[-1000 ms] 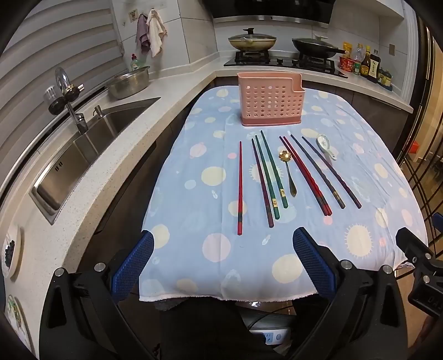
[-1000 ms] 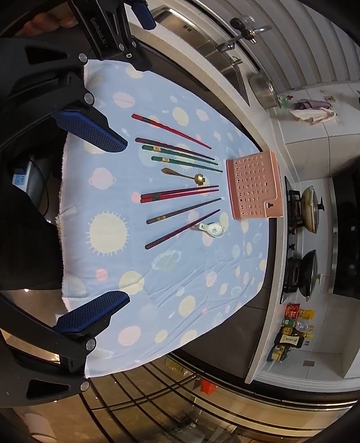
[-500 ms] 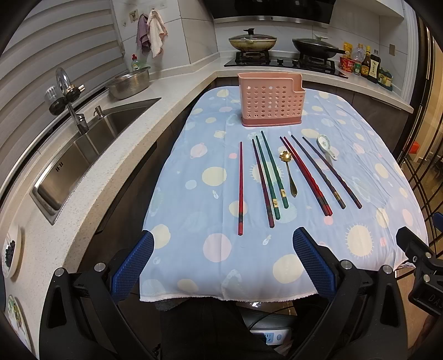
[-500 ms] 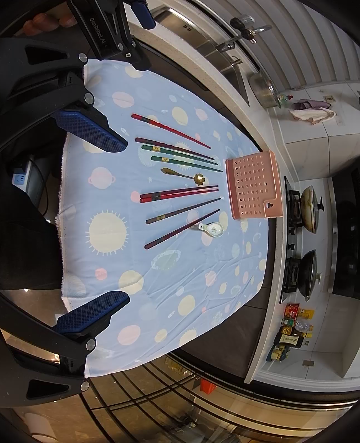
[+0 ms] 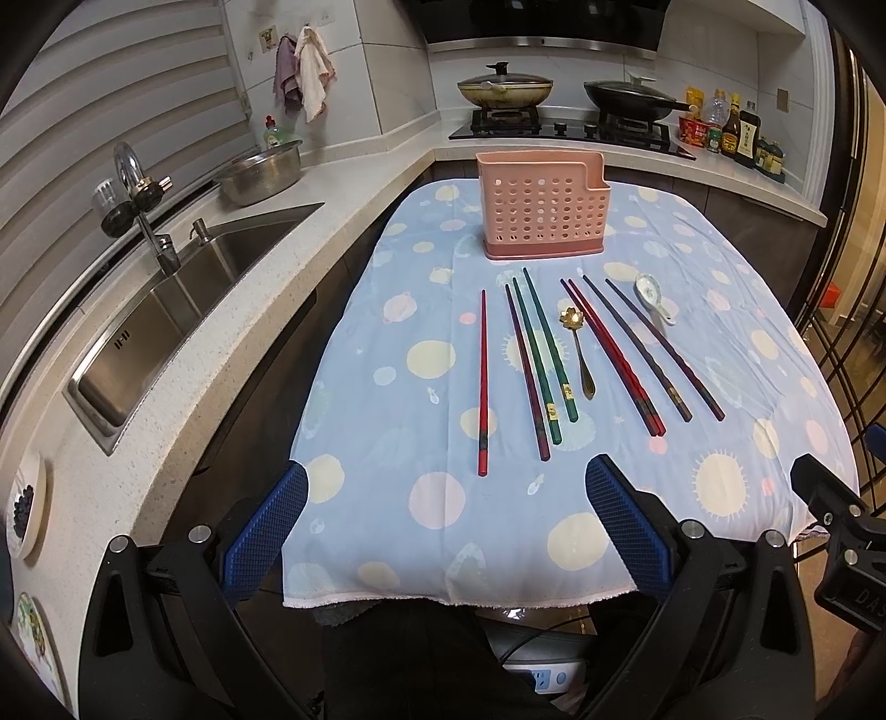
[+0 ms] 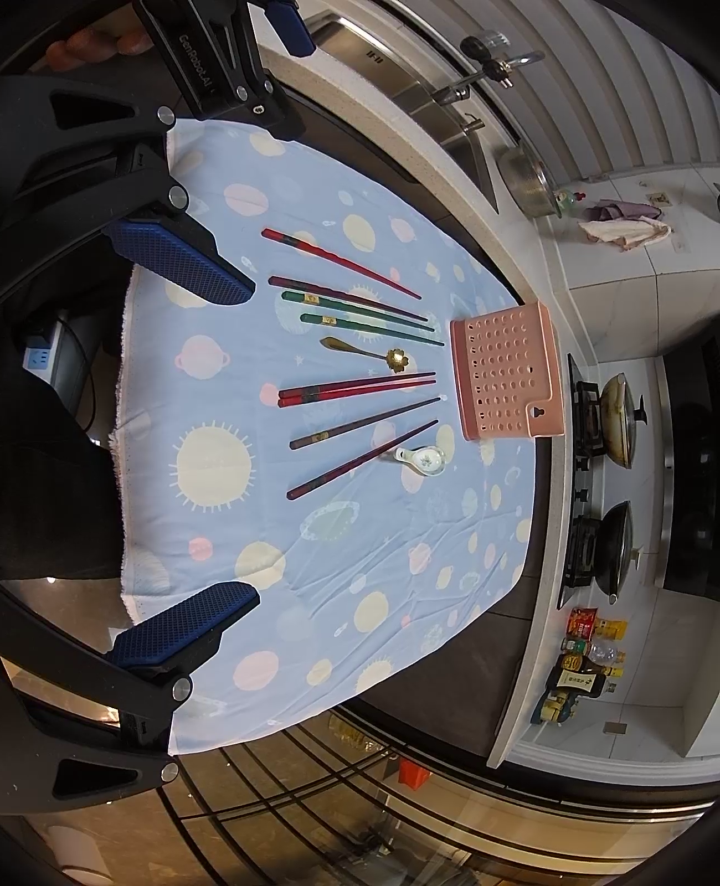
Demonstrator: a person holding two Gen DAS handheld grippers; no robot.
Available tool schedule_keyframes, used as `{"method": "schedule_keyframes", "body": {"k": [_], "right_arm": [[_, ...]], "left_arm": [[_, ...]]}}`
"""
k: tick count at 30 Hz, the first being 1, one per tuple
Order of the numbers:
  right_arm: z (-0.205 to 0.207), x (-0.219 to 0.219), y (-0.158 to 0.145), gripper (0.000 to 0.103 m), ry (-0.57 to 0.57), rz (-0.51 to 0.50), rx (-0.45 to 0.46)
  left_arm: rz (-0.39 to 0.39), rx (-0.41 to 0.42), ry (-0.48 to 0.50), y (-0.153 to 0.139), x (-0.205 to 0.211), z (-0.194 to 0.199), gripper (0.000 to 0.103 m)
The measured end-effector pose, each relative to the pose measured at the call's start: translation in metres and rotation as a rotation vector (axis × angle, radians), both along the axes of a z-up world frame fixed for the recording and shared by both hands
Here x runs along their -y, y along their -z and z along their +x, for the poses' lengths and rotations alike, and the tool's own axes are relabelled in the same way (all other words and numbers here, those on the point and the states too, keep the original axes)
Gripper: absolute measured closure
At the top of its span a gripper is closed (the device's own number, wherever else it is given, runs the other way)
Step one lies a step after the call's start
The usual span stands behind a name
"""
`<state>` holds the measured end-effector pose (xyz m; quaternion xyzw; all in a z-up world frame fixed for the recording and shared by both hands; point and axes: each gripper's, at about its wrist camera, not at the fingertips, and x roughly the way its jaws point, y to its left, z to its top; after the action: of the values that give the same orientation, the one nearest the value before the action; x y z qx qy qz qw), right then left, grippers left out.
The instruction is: Organize utensils
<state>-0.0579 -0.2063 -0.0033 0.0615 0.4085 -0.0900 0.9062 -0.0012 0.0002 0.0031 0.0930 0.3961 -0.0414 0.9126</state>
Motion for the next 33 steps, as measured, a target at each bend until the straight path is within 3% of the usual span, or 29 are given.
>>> {"method": "schedule_keyframes", "body": {"k": [33], "right_arm": [[0.0006, -0.0003, -0.0004, 0.007, -0.001, 0.001, 0.000]], "left_arm": [[-0.010, 0.000, 0.011, 0.0004, 0.0006, 0.0009, 0.007]]}}
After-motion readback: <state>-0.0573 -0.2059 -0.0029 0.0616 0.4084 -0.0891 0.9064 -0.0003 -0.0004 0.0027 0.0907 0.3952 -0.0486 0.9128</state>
